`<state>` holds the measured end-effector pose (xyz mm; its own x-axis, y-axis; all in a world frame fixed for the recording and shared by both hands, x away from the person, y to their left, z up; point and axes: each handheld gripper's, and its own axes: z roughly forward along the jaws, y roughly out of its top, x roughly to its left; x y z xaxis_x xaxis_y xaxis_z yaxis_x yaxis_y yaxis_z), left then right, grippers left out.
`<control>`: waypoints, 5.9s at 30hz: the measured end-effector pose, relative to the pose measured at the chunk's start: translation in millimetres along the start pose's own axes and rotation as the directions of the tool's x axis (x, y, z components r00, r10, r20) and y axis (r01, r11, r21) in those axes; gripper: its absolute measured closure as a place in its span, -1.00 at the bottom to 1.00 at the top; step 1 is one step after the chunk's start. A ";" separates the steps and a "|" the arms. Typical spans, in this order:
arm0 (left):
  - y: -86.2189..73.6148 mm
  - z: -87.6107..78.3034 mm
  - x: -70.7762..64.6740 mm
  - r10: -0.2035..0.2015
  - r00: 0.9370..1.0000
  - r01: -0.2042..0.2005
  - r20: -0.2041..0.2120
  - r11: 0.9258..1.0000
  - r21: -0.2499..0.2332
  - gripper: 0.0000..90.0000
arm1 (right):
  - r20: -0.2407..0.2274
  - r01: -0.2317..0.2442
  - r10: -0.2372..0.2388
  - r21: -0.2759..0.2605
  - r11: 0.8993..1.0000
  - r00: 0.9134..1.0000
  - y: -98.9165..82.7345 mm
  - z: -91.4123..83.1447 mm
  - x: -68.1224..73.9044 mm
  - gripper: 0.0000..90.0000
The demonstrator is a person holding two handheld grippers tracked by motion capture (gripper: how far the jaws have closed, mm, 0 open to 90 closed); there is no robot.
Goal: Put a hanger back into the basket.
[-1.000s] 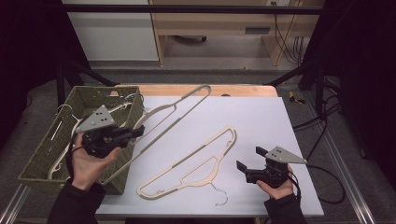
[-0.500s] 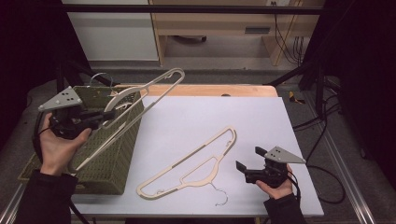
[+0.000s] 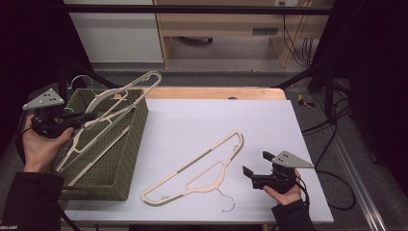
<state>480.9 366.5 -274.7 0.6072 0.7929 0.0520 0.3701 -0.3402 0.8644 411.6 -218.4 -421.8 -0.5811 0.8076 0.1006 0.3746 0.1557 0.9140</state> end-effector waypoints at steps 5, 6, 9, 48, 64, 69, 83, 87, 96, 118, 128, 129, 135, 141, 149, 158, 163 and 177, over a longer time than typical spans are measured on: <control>-9.1 -3.7 17.9 -0.017 1.000 0.017 -0.021 1.000 0.014 0.91 | 0.003 0.003 -0.003 0.003 1.000 1.000 -0.3 1.1 0.1 -0.82; -10.5 -4.1 20.3 -0.020 1.000 0.020 -0.023 1.000 0.016 0.91 | 0.002 0.009 -0.009 0.003 1.000 1.000 -0.6 1.3 -0.1 -0.82; -17.2 -6.9 31.2 -0.033 0.999 0.034 -0.037 0.999 0.020 0.91 | 0.002 0.000 0.000 0.004 1.000 1.000 -0.2 0.6 0.2 -0.82; -94.9 37.2 52.1 -0.241 0.969 0.246 -0.049 0.949 0.196 0.88 | 0.006 0.004 -0.005 0.013 1.000 1.000 -0.8 1.8 0.4 -0.82; -115.4 43.7 70.5 -0.273 0.914 0.363 -0.302 0.881 0.303 0.68 | 0.003 0.008 -0.008 0.021 1.000 1.000 -1.5 4.0 1.9 -0.82; -120.1 41.2 74.4 -0.310 0.898 0.402 -0.311 0.865 0.300 0.66 | 0.002 0.009 -0.009 0.024 1.000 1.000 -1.9 5.4 2.6 -0.82; -121.4 42.1 73.1 -0.319 0.882 0.434 -0.347 0.837 0.333 0.30 | -0.003 0.010 -0.010 0.028 1.000 1.000 -2.5 6.9 3.5 -0.82; -118.4 38.9 70.7 -0.291 0.885 0.417 -0.365 0.843 0.341 0.25 | -0.004 0.006 -0.006 0.027 1.000 1.000 -2.4 7.5 3.9 -0.82; -105.3 21.4 57.7 -0.284 0.902 0.373 -0.325 0.892 0.257 0.12 | -0.003 0.003 -0.003 0.021 1.000 1.000 -1.4 6.0 3.1 -0.82; -56.7 26.0 -72.5 -0.099 0.995 0.102 0.024 0.985 -0.141 -0.56 | -0.023 0.019 -0.018 0.031 0.999 1.000 0.2 8.3 12.8 -0.84; -55.9 48.5 -128.7 -0.023 0.993 0.041 0.113 0.987 -0.156 -0.78 | -0.038 0.031 -0.029 0.054 0.998 0.999 0.3 11.8 19.7 -0.82; -57.4 51.6 -133.1 -0.016 0.992 0.035 0.126 0.987 -0.154 -0.79 | -0.037 0.025 -0.023 0.057 0.998 0.999 0.0 12.9 21.3 -0.82; -66.3 68.8 -156.5 0.014 0.984 0.008 0.176 0.992 -0.123 -0.82 | -0.047 0.034 -0.030 0.092 0.995 0.998 -2.9 19.2 29.6 -0.82; -76.8 79.1 -171.5 0.027 0.978 -0.008 0.205 0.995 -0.095 -0.82 | -0.047 0.035 -0.030 0.119 0.992 0.998 -5.3 25.7 39.8 -0.75; -91.1 91.7 -176.9 0.017 0.974 -0.003 0.224 0.998 -0.062 -0.82 | -0.048 0.060 -0.051 0.209 0.976 0.998 -15.4 40.7 55.1 -0.62; -100.1 100.1 -177.2 0.007 0.975 0.000 0.224 0.999 -0.033 -0.81 | -0.068 0.126 -0.110 0.324 0.937 0.992 -29.7 58.7 72.9 -0.16; -102.6 102.8 -179.6 0.010 0.974 -0.006 0.227 1.000 -0.020 -0.80 | -0.075 0.144 -0.125 0.381 0.913 0.989 -34.2 64.7 81.5 0.23; -101.2 106.2 -189.7 0.024 0.971 -0.020 0.238 1.000 -0.017 -0.77 | -0.064 0.128 -0.111 0.468 0.874 0.992 -35.4 68.2 93.4 0.89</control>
<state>403.0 196.8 -425.2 0.7657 0.6415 -0.0478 0.3456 -0.3476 0.8716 393.4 -109.7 -471.6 -0.6641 0.7472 0.0239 0.5914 0.5056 0.6281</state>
